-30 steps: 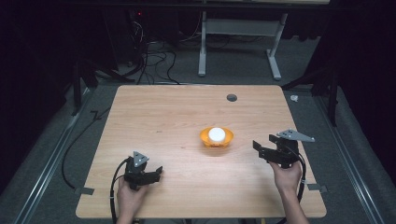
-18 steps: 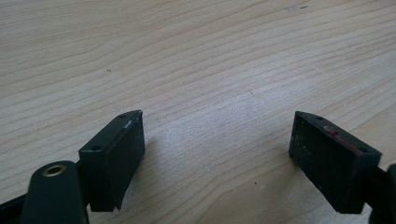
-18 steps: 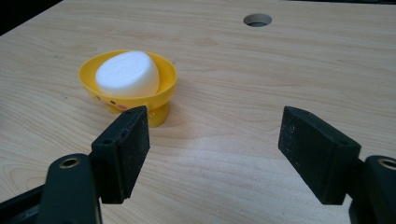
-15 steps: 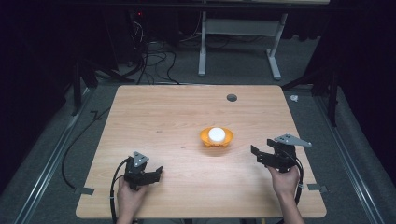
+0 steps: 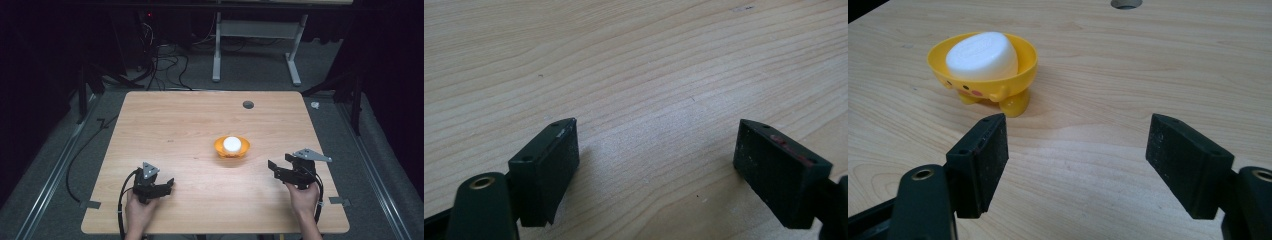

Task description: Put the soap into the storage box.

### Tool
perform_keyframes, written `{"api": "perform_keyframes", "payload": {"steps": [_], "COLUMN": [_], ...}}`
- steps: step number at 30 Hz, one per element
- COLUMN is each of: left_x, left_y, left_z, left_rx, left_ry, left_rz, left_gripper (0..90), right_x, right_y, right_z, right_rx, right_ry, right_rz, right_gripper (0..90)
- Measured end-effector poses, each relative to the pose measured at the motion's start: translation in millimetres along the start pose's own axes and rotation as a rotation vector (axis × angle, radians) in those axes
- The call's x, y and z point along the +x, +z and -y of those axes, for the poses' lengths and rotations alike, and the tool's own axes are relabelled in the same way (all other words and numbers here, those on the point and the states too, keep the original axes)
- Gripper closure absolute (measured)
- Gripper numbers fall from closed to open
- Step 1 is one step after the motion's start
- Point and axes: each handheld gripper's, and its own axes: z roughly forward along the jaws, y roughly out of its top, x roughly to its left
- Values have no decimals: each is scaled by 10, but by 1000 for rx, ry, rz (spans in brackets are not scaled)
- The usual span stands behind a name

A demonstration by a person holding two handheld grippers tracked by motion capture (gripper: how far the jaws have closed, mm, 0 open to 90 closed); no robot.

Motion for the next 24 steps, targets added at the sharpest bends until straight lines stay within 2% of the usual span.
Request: {"api": "perform_keyframes", "payload": {"steps": [24], "left_x": [0], "left_y": [0], "left_z": [0], "left_rx": [0], "left_ry": [0], "left_rz": [0], "left_gripper": [187], "right_x": [78], "right_y": [181], "right_z": [227], "right_rx": [66], "right_ry": [-5], "right_rz": [-6], "right_gripper": [271]}}
